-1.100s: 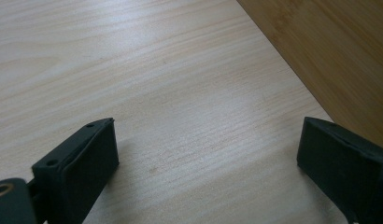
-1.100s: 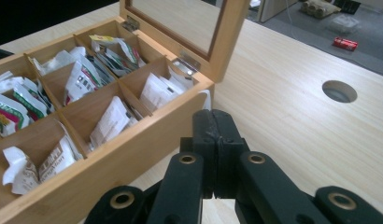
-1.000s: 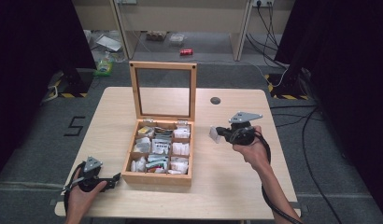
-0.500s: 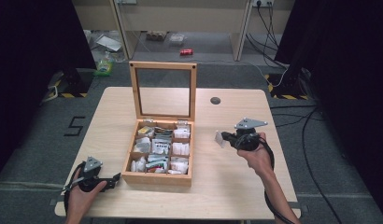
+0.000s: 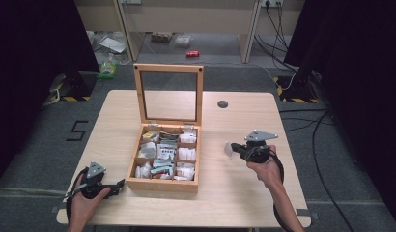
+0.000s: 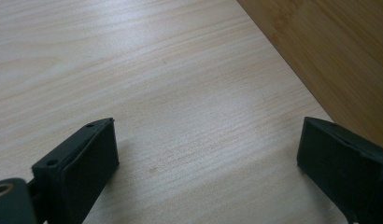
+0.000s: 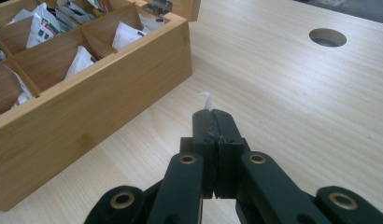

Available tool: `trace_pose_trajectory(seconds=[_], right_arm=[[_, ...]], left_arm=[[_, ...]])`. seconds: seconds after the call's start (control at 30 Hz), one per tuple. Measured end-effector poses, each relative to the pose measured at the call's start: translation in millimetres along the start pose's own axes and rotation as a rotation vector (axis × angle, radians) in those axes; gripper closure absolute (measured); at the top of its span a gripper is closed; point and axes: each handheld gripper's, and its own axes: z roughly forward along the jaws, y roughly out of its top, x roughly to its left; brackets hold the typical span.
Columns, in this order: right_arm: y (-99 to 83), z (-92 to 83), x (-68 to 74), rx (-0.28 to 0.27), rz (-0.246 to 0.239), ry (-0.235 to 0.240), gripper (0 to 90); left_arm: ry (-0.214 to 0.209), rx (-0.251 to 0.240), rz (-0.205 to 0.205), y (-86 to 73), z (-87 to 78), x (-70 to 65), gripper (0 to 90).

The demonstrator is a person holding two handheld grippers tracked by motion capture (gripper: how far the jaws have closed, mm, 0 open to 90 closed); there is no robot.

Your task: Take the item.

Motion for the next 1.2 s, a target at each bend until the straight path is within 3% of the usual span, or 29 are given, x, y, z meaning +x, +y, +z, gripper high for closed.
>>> trace_pose_trajectory(seconds=[0.4,0.7,1.2], right_arm=[[-8.2,4.9,-1.1,0.018,0.011,-0.006,89.9],[-19.5,8.5,-8.6,0.04,0.048,-0.013,89.7],[-21.3,17.1,7.0,0.059,0.035,0.041,88.9]], left_arm=[[0.0,0.0,0.0,0.0,0.0,0.0,4.7],[0.0,0.0,0.001,0.0,0.0,0.0,4.7],[0.0,0.0,0.0,0.0,0.0,0.0,4.7]])
